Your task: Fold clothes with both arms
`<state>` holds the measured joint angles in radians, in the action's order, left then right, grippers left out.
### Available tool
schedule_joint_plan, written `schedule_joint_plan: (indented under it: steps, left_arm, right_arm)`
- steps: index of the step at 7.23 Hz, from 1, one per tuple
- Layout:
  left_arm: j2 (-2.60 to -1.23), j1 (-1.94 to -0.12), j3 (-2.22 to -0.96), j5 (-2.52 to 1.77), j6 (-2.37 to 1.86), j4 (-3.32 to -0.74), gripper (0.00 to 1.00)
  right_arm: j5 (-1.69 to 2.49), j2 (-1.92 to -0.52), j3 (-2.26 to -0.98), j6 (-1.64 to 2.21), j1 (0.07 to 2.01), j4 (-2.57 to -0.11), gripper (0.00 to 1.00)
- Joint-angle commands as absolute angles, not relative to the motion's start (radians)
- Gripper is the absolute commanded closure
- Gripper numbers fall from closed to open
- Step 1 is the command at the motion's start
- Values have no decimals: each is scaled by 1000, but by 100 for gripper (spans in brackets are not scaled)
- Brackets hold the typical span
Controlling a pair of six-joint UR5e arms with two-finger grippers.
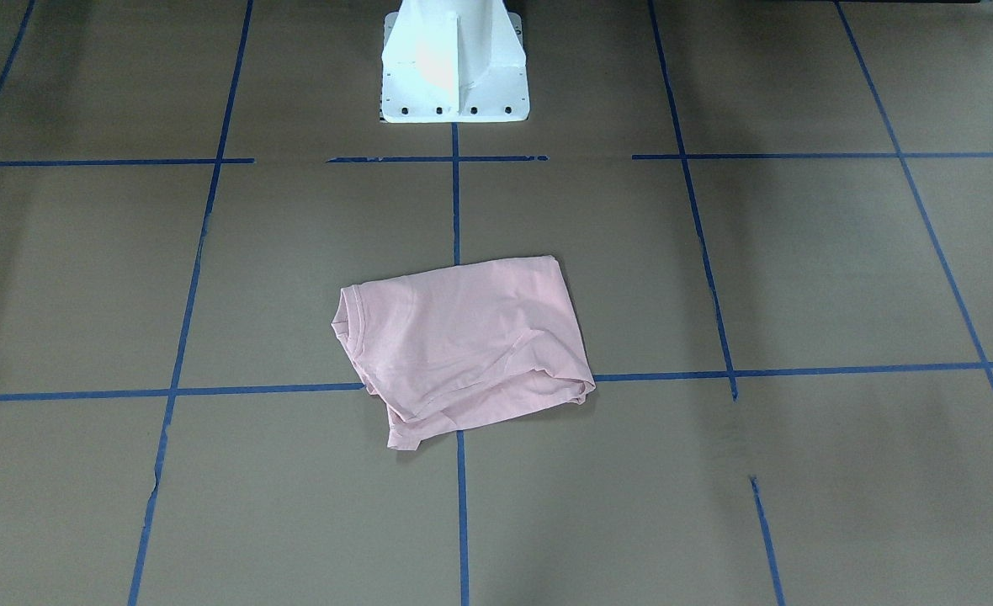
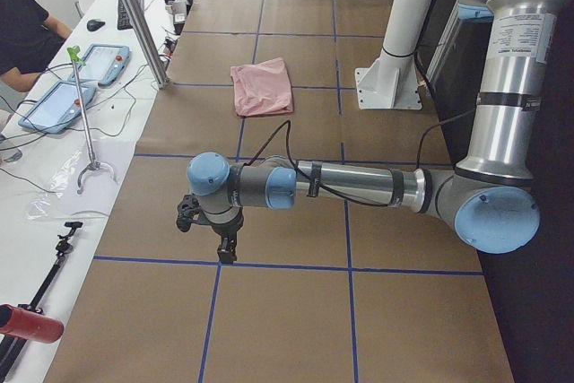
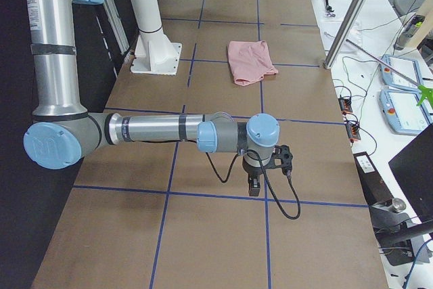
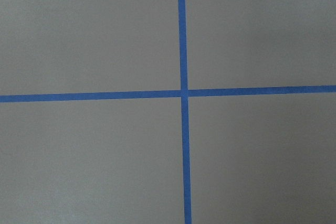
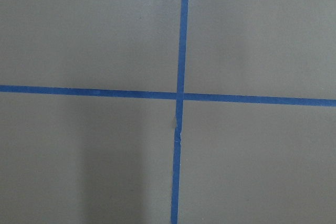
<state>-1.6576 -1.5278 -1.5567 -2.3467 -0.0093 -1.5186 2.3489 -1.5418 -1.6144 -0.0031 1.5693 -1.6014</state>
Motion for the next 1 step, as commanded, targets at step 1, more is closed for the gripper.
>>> schedule_joint_plan:
  steps: [1]
  left_arm:
    - [-1657,-1528,-1555,-2347,-8,-1519,0]
  right_arm:
    - [2350,-1543,-1614,-2,1569,-1601,0]
